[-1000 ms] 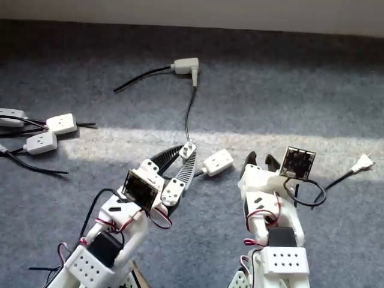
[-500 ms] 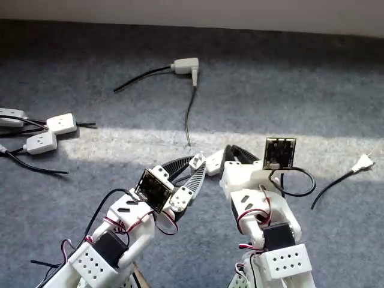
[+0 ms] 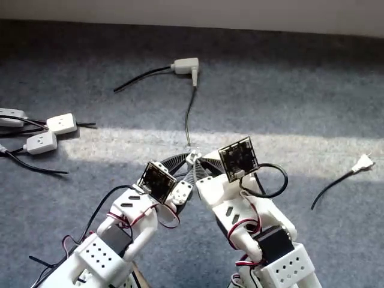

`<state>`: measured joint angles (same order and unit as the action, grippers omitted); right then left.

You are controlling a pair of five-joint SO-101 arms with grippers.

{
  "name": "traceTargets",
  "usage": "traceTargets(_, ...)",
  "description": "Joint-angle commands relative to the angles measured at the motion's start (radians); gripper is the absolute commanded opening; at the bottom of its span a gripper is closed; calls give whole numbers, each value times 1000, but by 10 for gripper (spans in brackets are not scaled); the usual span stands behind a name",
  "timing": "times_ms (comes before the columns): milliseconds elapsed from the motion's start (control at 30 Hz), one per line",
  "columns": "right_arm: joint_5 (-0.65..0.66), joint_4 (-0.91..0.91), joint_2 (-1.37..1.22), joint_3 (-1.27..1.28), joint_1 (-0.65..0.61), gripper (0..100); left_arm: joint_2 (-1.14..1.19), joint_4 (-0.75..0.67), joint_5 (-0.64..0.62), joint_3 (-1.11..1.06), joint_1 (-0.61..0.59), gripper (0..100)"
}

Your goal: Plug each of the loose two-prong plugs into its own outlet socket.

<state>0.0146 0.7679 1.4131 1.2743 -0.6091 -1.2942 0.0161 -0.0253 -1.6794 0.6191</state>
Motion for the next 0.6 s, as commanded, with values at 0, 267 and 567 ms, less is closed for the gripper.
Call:
traceTargets(0,15,12,5,-53,-38,9,7,-28,-9,-22,59,6)
traceTargets(267,15,122,5,-213,-42,9,13,-29,-9,-21,53,6)
traceTargets(567,17,68,4,-120,-36,9,5,-32,-9,-21,54,6)
